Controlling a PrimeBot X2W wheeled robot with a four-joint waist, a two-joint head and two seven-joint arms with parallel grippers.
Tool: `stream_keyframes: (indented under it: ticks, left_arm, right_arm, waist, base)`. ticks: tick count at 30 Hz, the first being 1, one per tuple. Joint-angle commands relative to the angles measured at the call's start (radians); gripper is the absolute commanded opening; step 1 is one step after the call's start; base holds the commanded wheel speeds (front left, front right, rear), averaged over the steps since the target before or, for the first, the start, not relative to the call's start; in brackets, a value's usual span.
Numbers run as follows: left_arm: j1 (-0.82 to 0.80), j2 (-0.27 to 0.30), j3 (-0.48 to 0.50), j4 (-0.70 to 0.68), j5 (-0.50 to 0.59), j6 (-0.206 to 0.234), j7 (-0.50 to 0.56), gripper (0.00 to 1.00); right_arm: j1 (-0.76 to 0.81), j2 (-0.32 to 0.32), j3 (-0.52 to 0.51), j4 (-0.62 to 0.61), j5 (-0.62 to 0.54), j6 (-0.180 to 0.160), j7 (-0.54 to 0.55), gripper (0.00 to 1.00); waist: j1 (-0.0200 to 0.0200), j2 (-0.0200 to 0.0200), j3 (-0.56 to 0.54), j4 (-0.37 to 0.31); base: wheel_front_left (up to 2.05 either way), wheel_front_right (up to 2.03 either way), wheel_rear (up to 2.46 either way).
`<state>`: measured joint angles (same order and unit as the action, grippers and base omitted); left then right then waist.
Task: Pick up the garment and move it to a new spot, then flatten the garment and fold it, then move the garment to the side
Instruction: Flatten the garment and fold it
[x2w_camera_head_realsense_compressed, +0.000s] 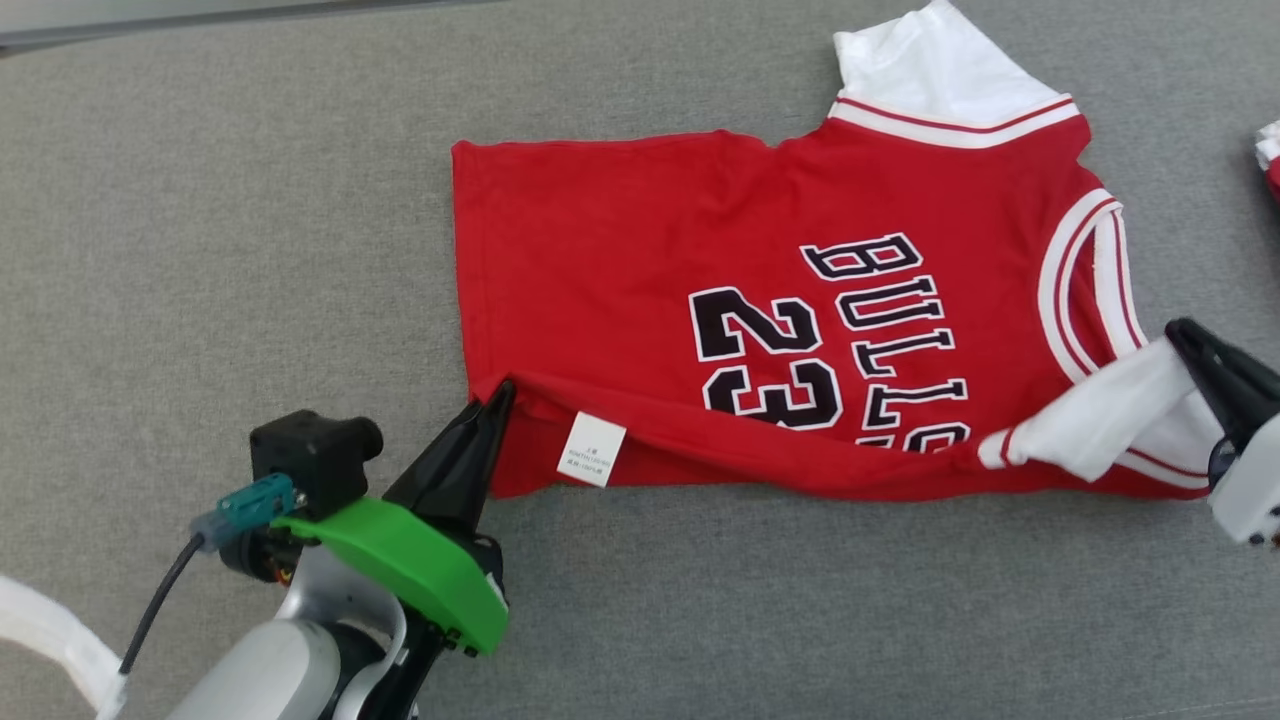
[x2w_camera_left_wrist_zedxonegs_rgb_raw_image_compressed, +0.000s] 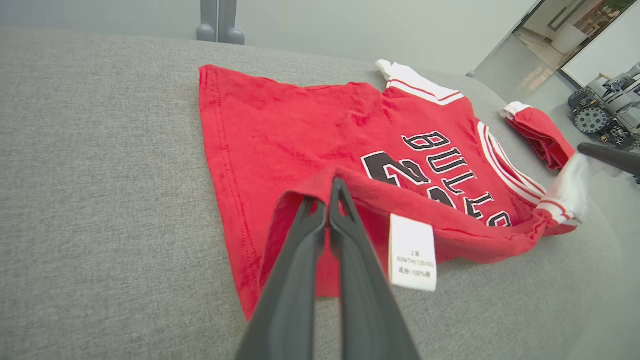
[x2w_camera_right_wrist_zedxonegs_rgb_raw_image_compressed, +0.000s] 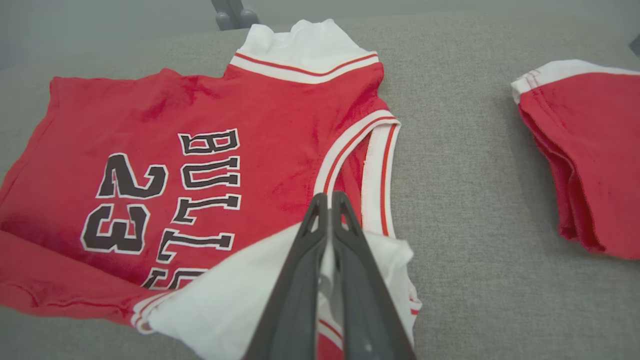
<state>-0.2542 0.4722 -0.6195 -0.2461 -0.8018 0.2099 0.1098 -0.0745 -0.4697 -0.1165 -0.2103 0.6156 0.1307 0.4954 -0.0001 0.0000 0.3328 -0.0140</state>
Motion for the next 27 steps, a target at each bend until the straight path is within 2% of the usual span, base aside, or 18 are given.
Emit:
stream_keyframes:
  ticks: [1,3,6,7,8,10,11,14,17,22,27]
  left_arm:
    - [-0.039,-0.009,-0.007,0.024,0.002,-0.007,0.017,0.00]
    - [-0.074,0.000,-0.023,0.060,0.033,-0.008,0.040,0.00]
    - [-0.109,-0.019,-0.038,0.107,0.040,-0.008,0.054,0.00]
    - [-0.118,-0.030,-0.033,0.117,0.037,-0.006,0.048,0.00]
    - [-0.127,-0.043,-0.025,0.133,0.027,0.000,0.042,0.26]
    - [-0.140,-0.048,-0.028,0.168,0.035,0.002,0.044,0.78]
    - [-0.144,-0.054,-0.025,0.183,0.038,0.010,0.040,1.00]
    - [-0.124,-0.052,-0.020,0.209,0.047,0.031,0.025,1.00]
    - [-0.057,-0.033,-0.010,0.189,0.044,0.058,0.007,1.00]
    - [0.078,-0.019,-0.009,0.098,0.012,0.098,-0.017,1.00]
    - [0.117,-0.024,-0.031,0.071,0.031,0.110,-0.030,1.00]
  right_arm:
    - [-0.051,-0.013,0.013,0.020,0.003,0.000,0.022,0.00]
    - [-0.119,-0.039,0.037,0.042,-0.007,0.000,0.047,0.00]
    - [-0.217,-0.054,0.069,0.085,-0.024,0.000,0.074,0.00]
    - [-0.240,-0.048,0.077,0.102,-0.027,0.000,0.080,0.29]
    - [-0.266,-0.048,0.090,0.122,-0.045,0.000,0.084,1.00]
    - [-0.311,-0.058,0.100,0.146,-0.090,0.000,0.058,1.00]
    - [-0.326,-0.050,0.099,0.153,-0.101,0.000,0.038,1.00]
    - [-0.331,-0.021,0.077,0.144,-0.125,0.000,-0.048,1.00]
    - [-0.255,-0.009,0.054,0.110,-0.150,0.000,-0.100,1.00]
    - [-0.040,-0.009,0.007,0.014,-0.158,0.000,-0.079,1.00]
    - [0.086,0.006,-0.042,0.007,-0.175,0.000,-0.067,1.00]
  waist:
    - [0.0001,0.0000,0.042,0.040]
    - [0.0001,0.0000,0.052,0.044]
    - [0.0001,0.0000,0.067,0.047]
    - [0.0001,0.0000,0.072,0.047]
    - [0.0001,0.0000,0.078,0.048]
    - [0.0001,0.0000,0.082,0.050]
    - [0.0001,0.0000,0.082,0.050]
    - [0.0001,0.0000,0.070,0.038]
    - [0.0001,0.0000,0.051,0.020]
    - [0.0001,0.0000,0.036,-0.015]
    - [0.0001,0.0000,0.072,-0.021]
  base:
    - [0.00,0.00,0.00]
    - [0.00,0.00,0.00]
    - [0.00,0.00,0.00]
    - [0.00,0.00,0.00]
    - [0.00,0.00,0.00]
    - [0.00,0.00,0.00]
    - [0.00,0.00,0.00]
    - [0.00,0.00,0.00]
    - [0.00,0.00,0.00]
    - [0.00,0.00,0.00]
    - [0.00,0.00,0.00]
